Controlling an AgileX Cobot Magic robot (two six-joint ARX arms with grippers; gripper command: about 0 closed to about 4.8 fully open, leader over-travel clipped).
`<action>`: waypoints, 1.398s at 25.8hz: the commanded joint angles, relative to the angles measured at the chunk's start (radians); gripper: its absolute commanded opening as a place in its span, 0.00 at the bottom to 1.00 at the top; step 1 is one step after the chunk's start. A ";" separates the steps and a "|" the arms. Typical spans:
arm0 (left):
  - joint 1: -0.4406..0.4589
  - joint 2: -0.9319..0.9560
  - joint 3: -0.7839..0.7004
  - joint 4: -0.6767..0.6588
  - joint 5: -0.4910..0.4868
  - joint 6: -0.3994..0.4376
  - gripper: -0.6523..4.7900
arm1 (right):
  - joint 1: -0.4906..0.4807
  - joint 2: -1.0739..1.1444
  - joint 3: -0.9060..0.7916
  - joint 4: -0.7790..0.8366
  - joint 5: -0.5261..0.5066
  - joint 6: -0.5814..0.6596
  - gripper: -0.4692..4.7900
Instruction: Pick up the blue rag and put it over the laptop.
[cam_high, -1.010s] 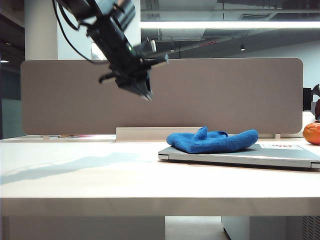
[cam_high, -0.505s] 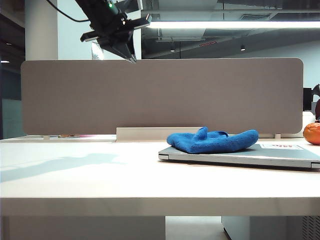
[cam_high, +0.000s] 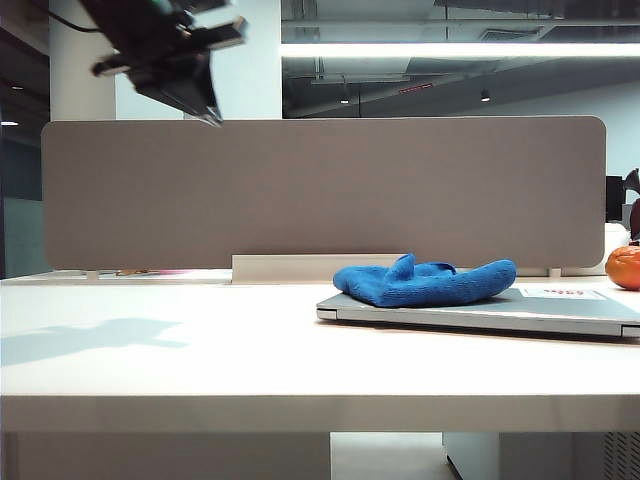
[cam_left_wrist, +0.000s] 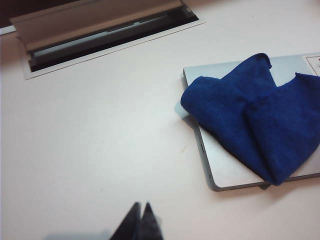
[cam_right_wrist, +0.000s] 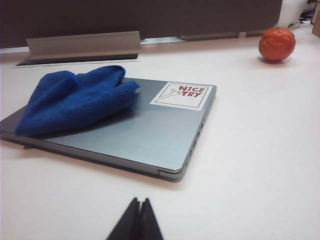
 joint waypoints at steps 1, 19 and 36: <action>0.007 -0.093 -0.097 0.061 -0.019 0.000 0.11 | 0.000 -0.002 -0.005 0.017 0.003 -0.003 0.08; 0.005 -0.726 -0.675 0.175 -0.037 -0.169 0.11 | 0.001 -0.002 -0.005 0.017 0.003 -0.003 0.08; 0.005 -0.883 -0.710 0.078 -0.040 -0.121 0.11 | 0.000 -0.002 -0.005 0.017 0.003 -0.003 0.08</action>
